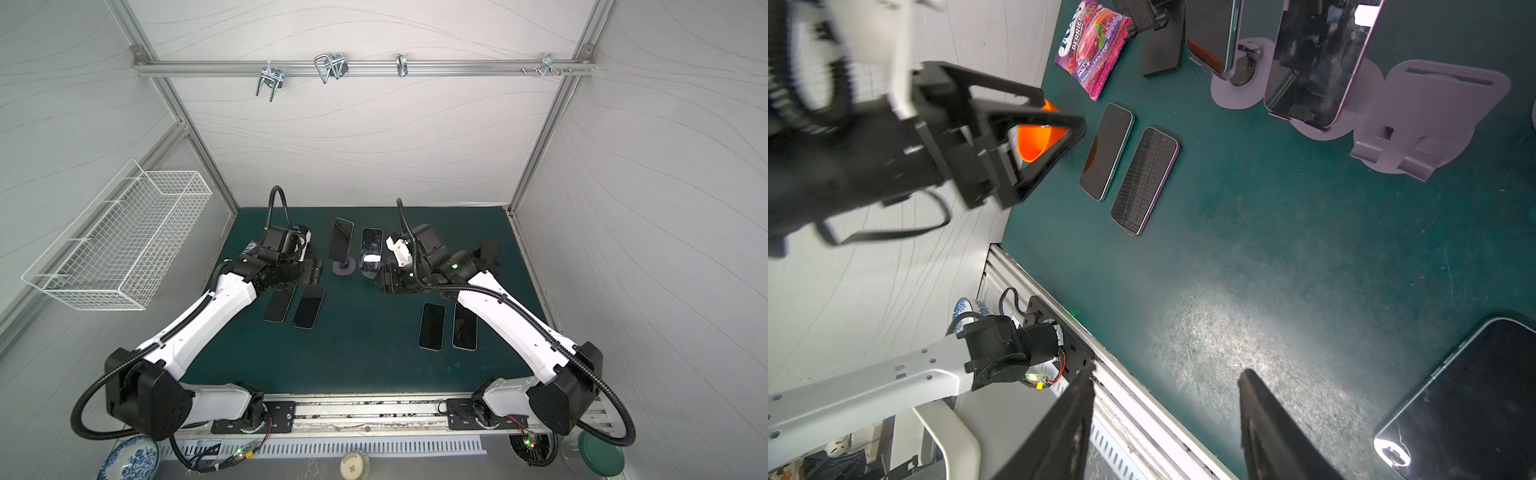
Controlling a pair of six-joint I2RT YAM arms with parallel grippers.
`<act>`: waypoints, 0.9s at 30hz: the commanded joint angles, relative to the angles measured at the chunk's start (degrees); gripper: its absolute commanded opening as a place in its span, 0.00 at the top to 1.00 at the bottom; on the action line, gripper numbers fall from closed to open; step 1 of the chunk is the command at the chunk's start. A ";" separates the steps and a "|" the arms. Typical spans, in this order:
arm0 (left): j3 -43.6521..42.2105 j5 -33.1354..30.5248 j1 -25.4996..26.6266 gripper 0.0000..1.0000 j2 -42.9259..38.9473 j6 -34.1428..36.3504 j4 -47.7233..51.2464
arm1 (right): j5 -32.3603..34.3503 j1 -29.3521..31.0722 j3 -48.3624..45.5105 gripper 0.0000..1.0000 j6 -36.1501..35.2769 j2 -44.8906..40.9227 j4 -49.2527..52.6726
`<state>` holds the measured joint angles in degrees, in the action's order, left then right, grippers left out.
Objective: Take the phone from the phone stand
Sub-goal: 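Open the left gripper and lift it away from the placed phone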
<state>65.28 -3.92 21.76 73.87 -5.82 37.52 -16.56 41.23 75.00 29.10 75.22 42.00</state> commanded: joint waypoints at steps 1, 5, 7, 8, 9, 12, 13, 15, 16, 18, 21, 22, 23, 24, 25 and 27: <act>-1.44 -1.22 3.21 0.17 -4.71 0.13 1.53 | 0.81 0.17 -0.82 0.43 0.75 -1.13 0.89; -4.35 -1.26 5.62 0.18 -11.45 -0.79 2.33 | 0.82 0.56 -0.80 0.43 1.79 -1.11 -0.06; -5.89 -1.27 6.40 0.19 -14.79 -1.66 3.05 | 1.03 0.76 -1.10 0.43 2.08 -0.88 -0.88; -6.72 -1.35 6.89 0.19 -16.65 -2.05 3.63 | 1.22 0.84 -1.21 0.43 2.27 -0.77 -1.31; -7.46 -1.27 7.21 0.20 -18.18 -2.38 4.17 | 1.39 0.93 -1.26 0.43 2.48 -0.53 -1.67; -9.91 -0.39 8.22 0.21 -23.68 -2.64 5.53 | 1.68 1.00 -0.30 0.43 2.63 0.89 -2.27; -10.93 0.26 8.30 0.21 -25.50 -2.78 6.16 | 1.75 1.04 0.53 0.43 2.71 1.50 -2.36; -12.73 1.73 8.39 0.22 -28.50 -3.05 7.34 | 1.88 1.08 2.03 0.43 2.48 2.77 -2.37; -13.53 1.99 8.37 0.22 -29.87 -3.49 8.23 | 1.88 1.13 2.81 0.43 2.39 3.44 -2.42; -14.37 2.53 8.41 0.23 -31.91 -4.55 9.66 | 2.17 1.22 4.25 0.43 2.21 4.46 -2.39; -14.61 4.04 8.53 0.23 -34.19 -6.66 11.21 | 3.10 1.13 6.17 0.43 1.63 5.58 -2.67; -14.49 4.73 8.55 0.23 -34.69 -7.65 11.58 | 3.56 1.10 6.52 0.42 1.50 5.77 -2.86; -14.31 5.44 8.60 0.23 -35.03 -8.39 11.86 | 4.24 1.13 6.74 0.42 1.25 5.96 -3.04; -14.07 6.12 8.64 0.24 -35.23 -9.30 12.26 | 4.78 1.05 7.09 0.42 1.00 6.22 -3.28; -13.91 6.29 8.72 0.24 -35.22 -10.44 12.68 | 5.39 1.04 7.36 0.42 0.79 6.38 -3.49; -13.81 6.27 9.05 0.25 -35.19 -12.51 12.97 | 6.24 0.98 8.00 0.41 0.67 7.01 -3.74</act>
<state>50.33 0.73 30.24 39.00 -14.20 49.63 -12.53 42.02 81.41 30.59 81.10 39.38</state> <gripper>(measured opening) 0.752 0.586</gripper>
